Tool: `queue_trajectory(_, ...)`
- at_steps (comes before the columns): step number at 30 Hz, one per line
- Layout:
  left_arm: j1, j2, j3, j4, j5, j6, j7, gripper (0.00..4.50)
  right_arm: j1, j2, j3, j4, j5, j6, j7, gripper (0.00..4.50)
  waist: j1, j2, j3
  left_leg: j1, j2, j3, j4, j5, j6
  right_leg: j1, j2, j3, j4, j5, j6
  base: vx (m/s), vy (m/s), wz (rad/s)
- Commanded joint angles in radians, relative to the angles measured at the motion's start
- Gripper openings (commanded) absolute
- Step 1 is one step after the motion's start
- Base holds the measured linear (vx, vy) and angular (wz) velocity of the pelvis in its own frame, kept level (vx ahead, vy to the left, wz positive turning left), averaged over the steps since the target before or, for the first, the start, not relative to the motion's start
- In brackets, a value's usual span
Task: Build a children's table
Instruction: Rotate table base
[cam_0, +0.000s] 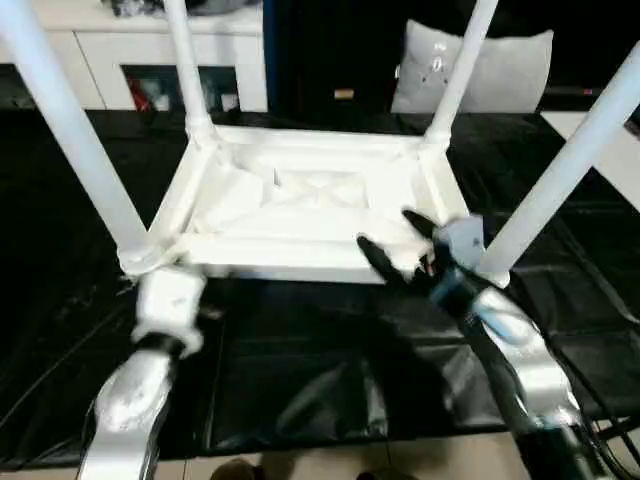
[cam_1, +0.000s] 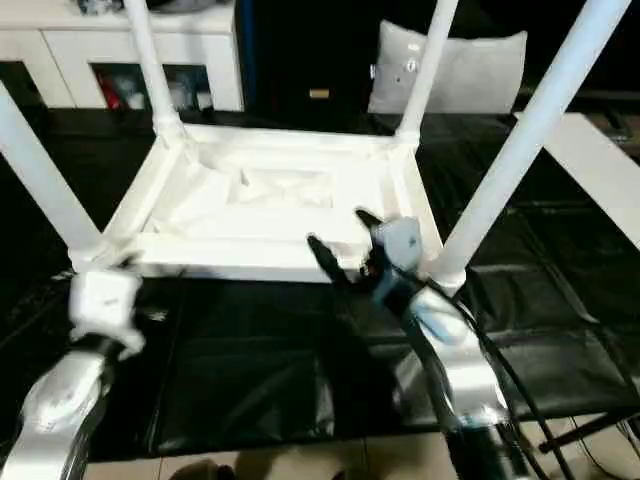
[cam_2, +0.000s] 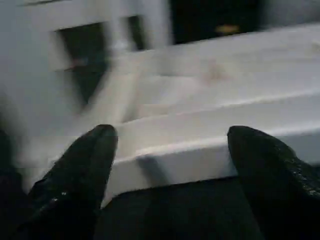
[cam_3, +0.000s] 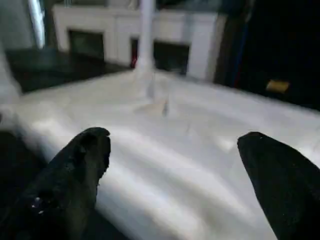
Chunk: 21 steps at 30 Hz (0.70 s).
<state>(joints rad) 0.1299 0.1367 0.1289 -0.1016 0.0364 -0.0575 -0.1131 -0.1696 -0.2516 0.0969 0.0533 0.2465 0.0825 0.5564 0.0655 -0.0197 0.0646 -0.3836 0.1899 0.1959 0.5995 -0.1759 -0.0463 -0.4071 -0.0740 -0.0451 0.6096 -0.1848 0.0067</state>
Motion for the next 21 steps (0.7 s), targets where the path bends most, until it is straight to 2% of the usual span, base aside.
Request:
queue_trajectory(1,0.010,-0.011,0.040,-0.003,-0.004,-0.058,0.058,4.06,0.020,-0.021,0.021,-0.054,0.031,0.055,0.040,4.50,0.003,0.001,-0.055,0.018,0.038,-0.030,-0.085,-0.411,-0.005,0.023,-0.053,0.037,-0.109,-0.466,-0.064,0.000,0.000,0.00)
queue_trajectory(2,0.010,-0.011,0.040,-0.003,-0.004,-0.058,0.058,4.06,0.020,-0.021,0.021,-0.054,0.031,0.055,0.040,4.50,0.002,0.001,-0.054,0.017,0.038,-0.032,-0.086,-0.416,-0.004,0.023,-0.052,0.036,-0.109,-0.476,-0.060,0.000,0.000,0.00)
queue_trajectory(3,0.014,-0.014,0.046,0.002,-0.004,-0.075,0.067,4.32,0.027,-0.027,0.025,-0.064,0.040,0.074,0.049,4.50,0.001,-0.001,-0.053,0.018,0.037,-0.033,-0.085,-0.426,-0.005,0.019,-0.053,0.035,-0.114,-0.505,-0.048,0.000,0.000,0.00)
queue_trajectory(4,0.016,-0.020,0.057,0.007,-0.012,-0.088,0.079,4.32,0.037,-0.039,0.033,-0.077,0.048,0.093,0.065,4.50,-0.002,-0.014,-0.053,0.018,0.037,-0.032,-0.084,-0.426,-0.003,0.019,-0.052,0.035,-0.115,-0.519,-0.042,0.000,0.000,0.00)
queue_trajectory(5,0.015,-0.027,0.068,0.013,-0.024,-0.091,0.086,4.38,0.044,-0.050,0.039,-0.082,0.046,0.121,0.069,4.50,0.001,-0.005,-0.052,0.019,0.038,-0.034,-0.084,-0.424,-0.006,0.017,-0.055,0.035,-0.116,-0.535,-0.036,0.000,0.000,0.00)
queue_trajectory(9,-0.019,-0.011,0.072,0.060,-0.038,-0.104,0.079,4.44,0.046,-0.069,0.048,-0.073,0.005,0.204,0.031,4.50,-0.003,-0.005,-0.052,0.023,0.033,-0.037,-0.085,-0.454,-0.022,0.009,-0.049,0.031,-0.122,-0.553,-0.018,0.000,0.000,0.00)
queue_trajectory(11,-0.034,-0.004,0.074,0.075,-0.035,-0.105,0.078,4.44,0.042,-0.070,0.049,-0.063,-0.013,0.210,0.021,4.50,-0.002,-0.004,-0.053,0.028,0.034,-0.039,-0.086,-0.469,-0.029,0.007,-0.051,0.031,-0.123,-0.548,-0.019,0.000,0.000,0.00)
queue_trajectory(13,-0.070,0.006,0.084,0.109,-0.033,-0.106,0.081,4.44,0.039,-0.072,0.051,-0.063,-0.028,0.245,0.002,4.50,-0.003,-0.002,-0.054,0.024,0.037,-0.043,-0.091,-0.472,-0.036,0.015,-0.053,0.029,-0.120,-0.524,-0.028,0.000,0.000,0.00)
queue_trajectory(14,-0.087,0.013,0.090,0.124,-0.032,-0.102,0.083,4.44,0.038,-0.074,0.053,-0.063,-0.032,0.258,-0.005,4.50,-0.001,0.003,-0.056,0.030,0.037,-0.043,-0.091,-0.476,-0.038,0.012,-0.052,0.030,-0.119,-0.500,-0.036,0.000,0.000,0.00)
queue_trajectory(15,-0.116,0.031,0.097,0.154,-0.032,-0.100,0.081,4.44,0.039,-0.074,0.056,-0.063,-0.035,0.270,-0.011,4.50,-0.004,0.000,-0.055,0.026,0.037,-0.044,-0.093,-0.480,-0.040,0.016,-0.052,0.029,-0.116,-0.480,-0.043,0.000,0.000,0.00)
queue_trajectory(16,-0.119,0.033,0.098,0.157,-0.032,-0.099,0.080,4.44,0.039,-0.074,0.057,-0.063,-0.036,0.272,-0.011,4.50,-0.004,0.002,-0.056,0.024,0.036,-0.044,-0.094,-0.477,-0.040,0.018,-0.052,0.029,-0.115,-0.473,-0.045,0.000,0.000,0.00)
queue_trajectory(18,-0.191,0.081,0.115,0.236,-0.043,-0.095,0.067,4.44,0.039,-0.071,0.065,-0.061,-0.044,0.281,-0.021,4.50,-0.002,0.003,-0.058,0.031,0.033,-0.042,-0.090,-0.478,-0.040,0.013,-0.052,0.031,-0.114,-0.451,-0.051,0.000,0.000,0.00)
queue_trajectory(21,-0.239,0.109,0.125,0.287,-0.051,-0.089,0.059,4.44,0.038,-0.067,0.066,-0.059,-0.051,0.285,-0.026,4.50,0.000,0.004,-0.060,0.030,0.036,-0.041,-0.091,-0.462,-0.043,0.017,-0.054,0.033,-0.107,-0.408,-0.071,0.000,0.000,0.00)
